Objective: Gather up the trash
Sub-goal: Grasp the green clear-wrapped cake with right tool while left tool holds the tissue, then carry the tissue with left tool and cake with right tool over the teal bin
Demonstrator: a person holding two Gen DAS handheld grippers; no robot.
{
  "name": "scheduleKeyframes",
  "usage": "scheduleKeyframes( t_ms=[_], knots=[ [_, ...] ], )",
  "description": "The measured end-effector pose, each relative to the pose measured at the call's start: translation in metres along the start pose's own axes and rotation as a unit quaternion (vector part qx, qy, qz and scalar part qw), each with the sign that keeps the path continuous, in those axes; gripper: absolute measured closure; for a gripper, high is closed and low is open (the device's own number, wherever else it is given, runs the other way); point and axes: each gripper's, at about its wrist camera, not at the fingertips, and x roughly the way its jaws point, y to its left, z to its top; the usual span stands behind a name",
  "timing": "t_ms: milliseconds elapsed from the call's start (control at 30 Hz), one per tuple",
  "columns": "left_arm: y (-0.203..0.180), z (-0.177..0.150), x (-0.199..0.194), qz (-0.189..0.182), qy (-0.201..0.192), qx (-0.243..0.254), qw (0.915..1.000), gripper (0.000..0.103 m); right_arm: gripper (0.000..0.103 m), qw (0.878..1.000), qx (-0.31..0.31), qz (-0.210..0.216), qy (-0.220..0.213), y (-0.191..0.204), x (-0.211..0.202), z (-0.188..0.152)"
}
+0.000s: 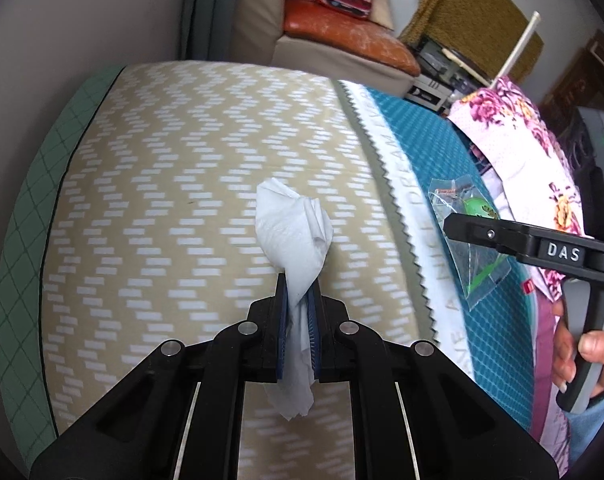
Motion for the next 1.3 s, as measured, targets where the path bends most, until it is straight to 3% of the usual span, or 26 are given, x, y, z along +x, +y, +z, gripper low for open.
scheduleKeyframes(
  t_ms=[200, 433, 767, 1300],
  knots=[
    [-0.034, -0.009, -0.012, -0.004, -0.006, 0.024, 0.9997, 0.093, 0.044, 0.999, 0.009, -0.012, -0.042, -0.023, -0.063, -0.039],
    [-0.079, -0.023, -0.020, -0.012, -0.001, 0.059, 0.9982, 0.093, 0.044, 0.996, 0.042, -0.021, -0.074, -0.045, -0.106, -0.070],
    [-0.158, -0.043, -0.020, -0.021, 0.011, 0.121, 0.9924, 0.093, 0.044, 0.988, 0.114, -0.004, -0.107, -0.094, -0.140, -0.120],
    [-0.267, -0.074, 0.008, -0.042, 0.044, 0.199, 0.9782, 0.093, 0.044, 0.970, 0.177, -0.017, -0.168, -0.167, -0.189, -0.190]
  ],
)
